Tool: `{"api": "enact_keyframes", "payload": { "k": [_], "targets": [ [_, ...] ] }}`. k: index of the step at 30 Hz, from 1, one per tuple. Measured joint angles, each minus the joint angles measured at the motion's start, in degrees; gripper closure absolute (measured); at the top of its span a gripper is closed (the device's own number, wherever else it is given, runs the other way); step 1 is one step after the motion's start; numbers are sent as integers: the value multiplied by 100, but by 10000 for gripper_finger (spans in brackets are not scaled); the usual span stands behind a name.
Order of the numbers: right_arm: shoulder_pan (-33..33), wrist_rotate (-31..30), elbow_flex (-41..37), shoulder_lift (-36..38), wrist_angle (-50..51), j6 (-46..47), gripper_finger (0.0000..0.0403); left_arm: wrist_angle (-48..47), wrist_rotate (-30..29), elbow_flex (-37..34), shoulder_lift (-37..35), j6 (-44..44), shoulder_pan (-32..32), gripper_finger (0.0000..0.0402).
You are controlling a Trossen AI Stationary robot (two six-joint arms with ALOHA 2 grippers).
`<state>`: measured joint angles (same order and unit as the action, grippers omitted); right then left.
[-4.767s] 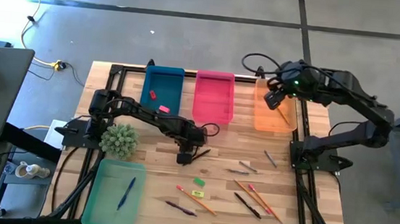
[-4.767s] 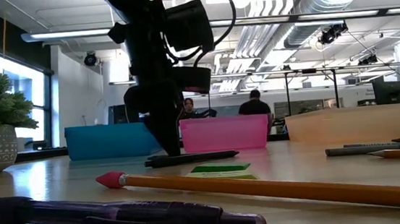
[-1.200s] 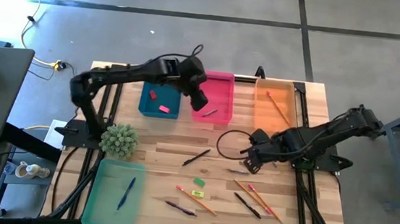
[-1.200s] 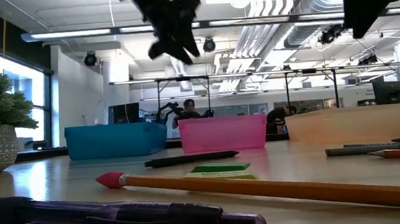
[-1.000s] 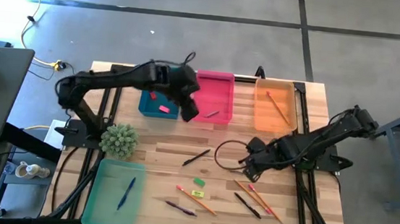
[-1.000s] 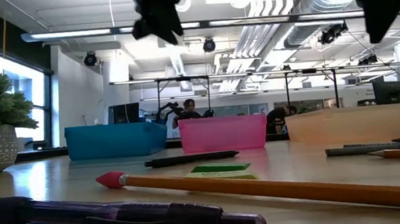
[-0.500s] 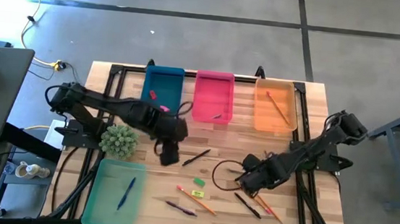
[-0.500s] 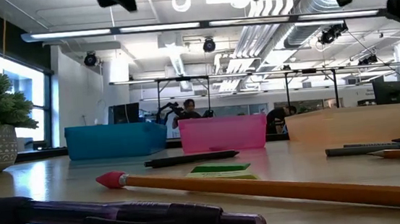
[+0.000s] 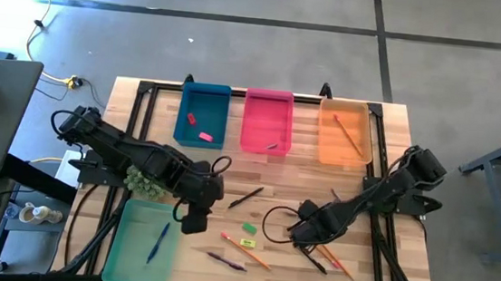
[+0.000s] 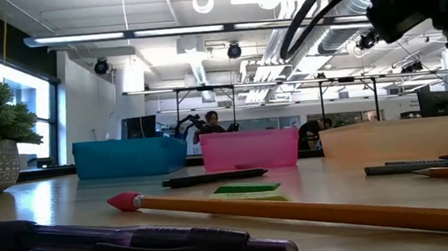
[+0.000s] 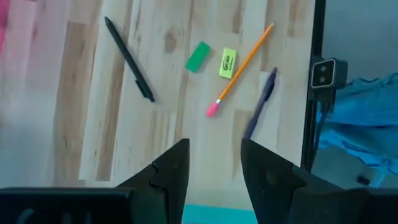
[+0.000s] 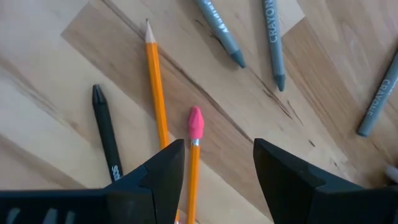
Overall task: Sort crayons/erasers/pens/pencils in bins
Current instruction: Put the right pencil into the orange bin
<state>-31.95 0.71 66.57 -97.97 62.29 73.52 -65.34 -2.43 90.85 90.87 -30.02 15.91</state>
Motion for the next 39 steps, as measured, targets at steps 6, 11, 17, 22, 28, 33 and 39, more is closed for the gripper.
{"api": "enact_keyframes", "payload": {
  "k": [6, 11, 17, 22, 28, 33, 39],
  "targets": [
    [7, 9, 0, -262, -63, -14, 219, 0, -218, 0, 2, 2, 1, 271],
    [5, 88, 0, -519, -133, -72, 219, 2, -298, 0, 2, 7, 0, 271],
    [5, 122, -56, -660, -262, -180, 219, 2, -298, 0, 2, 16, -1, 271],
    [5, 533, -520, -662, -944, -132, 219, 2, -320, -1, 4, 17, -3, 271],
    [7, 586, -656, -634, -1036, -154, 222, 4, -320, 0, 7, 3, -1, 271],
    [7, 585, -658, -642, -1094, -195, 265, 4, -324, 0, 9, 3, -1, 271],
    [3, 590, -659, -654, -1154, -308, 341, 2, -324, 0, 9, 3, -3, 271]
  ]
}}
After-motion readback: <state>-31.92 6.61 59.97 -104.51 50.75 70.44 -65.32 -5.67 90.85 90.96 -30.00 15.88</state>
